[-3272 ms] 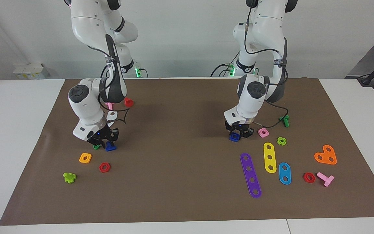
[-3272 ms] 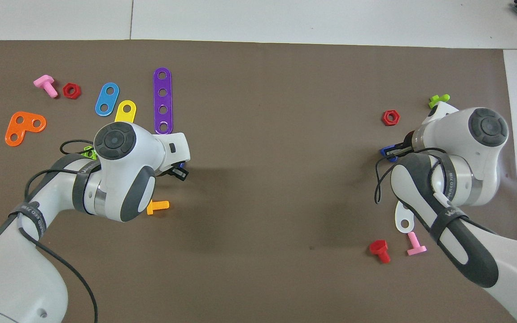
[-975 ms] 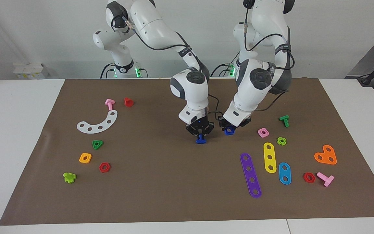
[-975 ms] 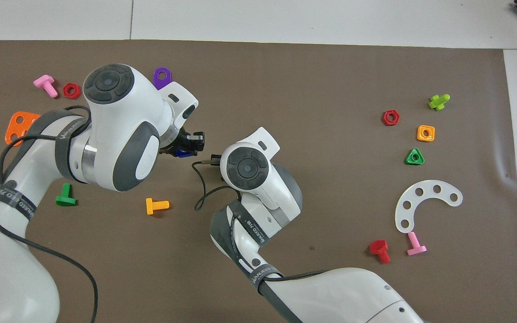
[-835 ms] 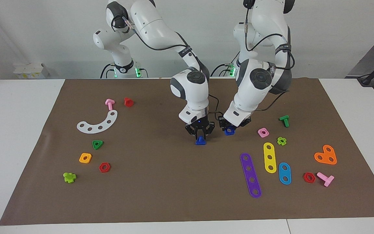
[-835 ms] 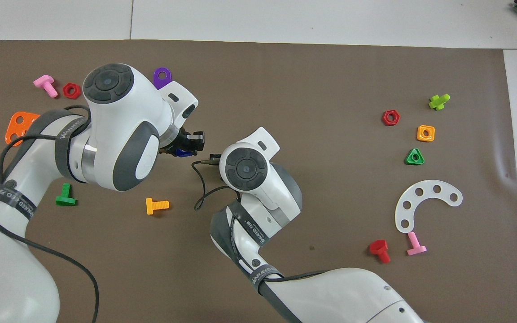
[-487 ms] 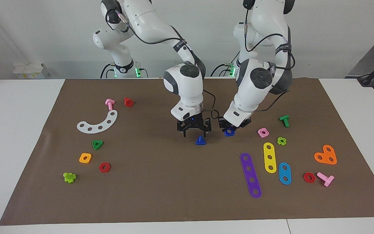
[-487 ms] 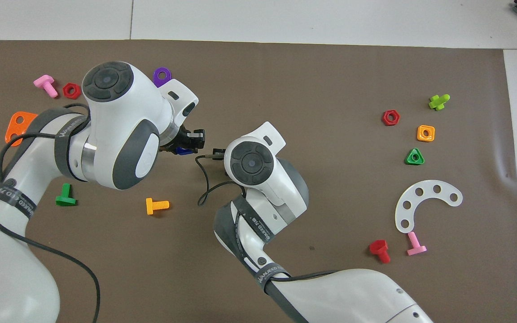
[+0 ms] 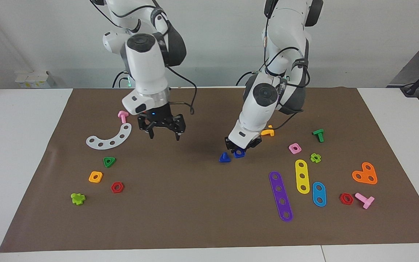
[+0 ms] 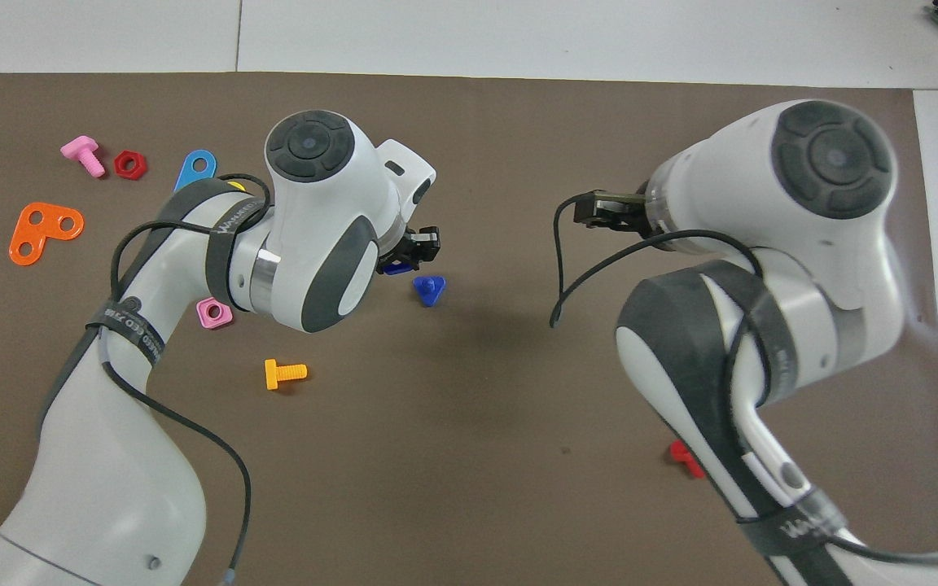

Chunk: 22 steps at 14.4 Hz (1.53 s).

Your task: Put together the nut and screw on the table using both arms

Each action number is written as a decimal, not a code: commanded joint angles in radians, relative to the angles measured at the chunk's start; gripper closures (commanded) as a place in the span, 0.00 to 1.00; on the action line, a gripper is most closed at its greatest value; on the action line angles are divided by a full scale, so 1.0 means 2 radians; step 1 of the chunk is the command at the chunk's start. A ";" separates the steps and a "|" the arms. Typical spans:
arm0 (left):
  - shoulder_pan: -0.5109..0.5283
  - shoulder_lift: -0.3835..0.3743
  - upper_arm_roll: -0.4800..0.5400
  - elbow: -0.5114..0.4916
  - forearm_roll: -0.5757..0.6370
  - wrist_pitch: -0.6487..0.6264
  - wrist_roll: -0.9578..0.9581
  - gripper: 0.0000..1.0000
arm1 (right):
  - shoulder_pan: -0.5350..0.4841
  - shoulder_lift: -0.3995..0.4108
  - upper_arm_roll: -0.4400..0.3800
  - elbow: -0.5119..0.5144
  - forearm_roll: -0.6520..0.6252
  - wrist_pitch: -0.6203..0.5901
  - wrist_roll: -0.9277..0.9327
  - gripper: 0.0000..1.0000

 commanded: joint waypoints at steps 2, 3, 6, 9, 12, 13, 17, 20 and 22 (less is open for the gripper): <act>-0.019 0.031 0.007 0.032 0.009 0.004 -0.022 1.00 | -0.072 -0.059 0.008 -0.028 0.002 -0.086 -0.081 0.00; -0.022 0.032 0.007 0.031 0.010 0.006 -0.023 1.00 | -0.086 -0.069 0.008 -0.030 0.002 -0.104 -0.101 0.00; -0.025 0.031 0.007 0.025 0.011 0.006 -0.023 1.00 | -0.128 -0.094 0.008 -0.048 0.002 -0.139 -0.150 0.00; -0.026 0.031 0.007 0.017 0.014 0.009 -0.026 1.00 | -0.171 -0.120 0.008 -0.079 0.002 -0.150 -0.203 0.00; -0.034 0.027 0.007 -0.004 0.018 0.034 -0.034 1.00 | -0.176 -0.121 0.006 -0.056 0.000 -0.163 -0.215 0.00; -0.034 0.026 0.007 -0.011 0.018 0.040 -0.035 1.00 | -0.177 -0.122 0.006 -0.048 -0.001 -0.175 -0.215 0.00; -0.035 0.022 0.007 -0.022 0.020 0.040 -0.038 1.00 | -0.175 -0.082 0.008 0.059 -0.007 -0.248 -0.202 0.00; -0.035 0.022 0.007 -0.024 0.020 0.034 -0.037 1.00 | -0.175 -0.087 0.009 0.044 -0.002 -0.239 -0.204 0.00; -0.033 0.022 0.007 -0.019 0.018 0.031 -0.037 1.00 | -0.171 -0.090 0.010 0.036 -0.002 -0.239 -0.205 0.00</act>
